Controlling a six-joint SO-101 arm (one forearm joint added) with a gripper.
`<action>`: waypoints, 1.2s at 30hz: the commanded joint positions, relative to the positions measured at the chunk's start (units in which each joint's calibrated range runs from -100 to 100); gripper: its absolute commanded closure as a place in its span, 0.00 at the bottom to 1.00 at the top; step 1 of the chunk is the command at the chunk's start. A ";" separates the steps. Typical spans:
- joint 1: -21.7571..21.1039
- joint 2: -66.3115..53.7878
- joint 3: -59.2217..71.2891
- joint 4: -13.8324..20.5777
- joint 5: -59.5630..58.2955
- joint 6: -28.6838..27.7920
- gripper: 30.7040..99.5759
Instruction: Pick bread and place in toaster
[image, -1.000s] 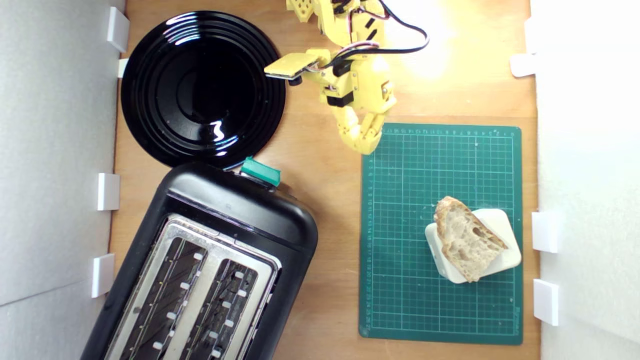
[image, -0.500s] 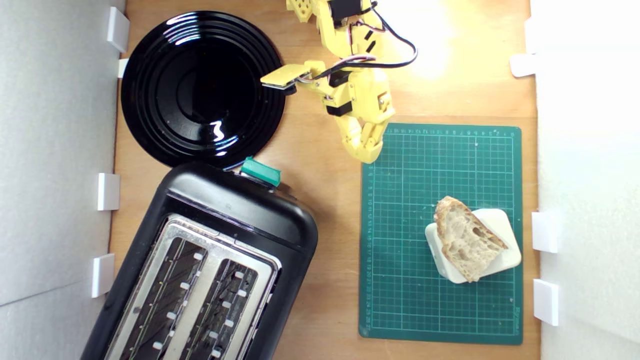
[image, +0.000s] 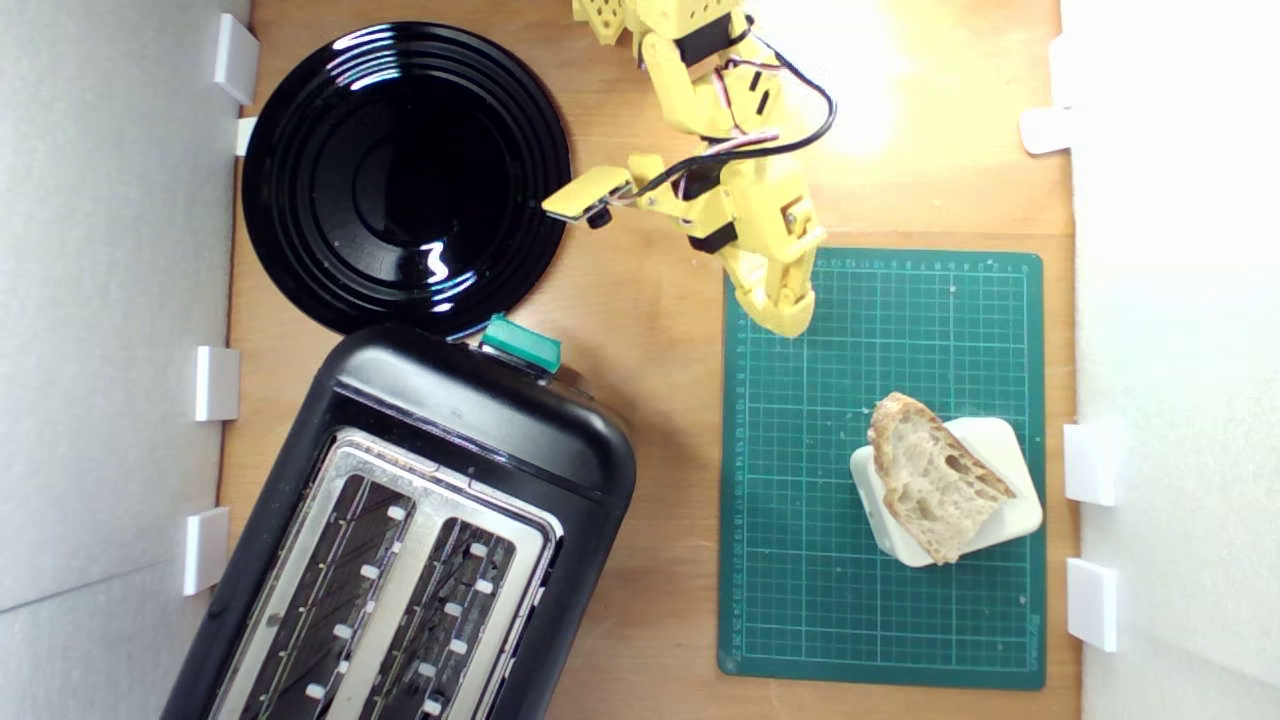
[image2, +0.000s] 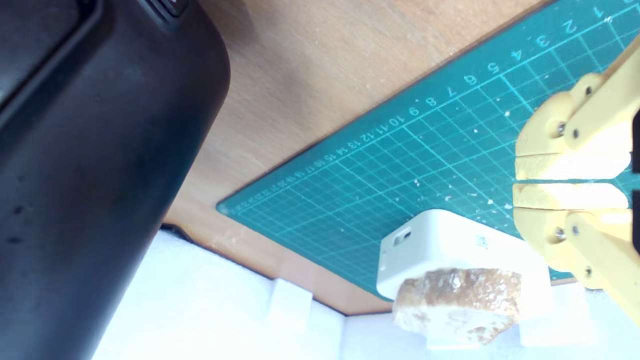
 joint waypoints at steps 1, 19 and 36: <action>-0.15 3.03 -5.91 0.44 -2.17 -0.53 0.92; 0.01 13.93 -7.36 0.44 -18.89 -0.01 0.40; -1.76 21.50 -15.17 0.44 -18.98 -0.01 0.06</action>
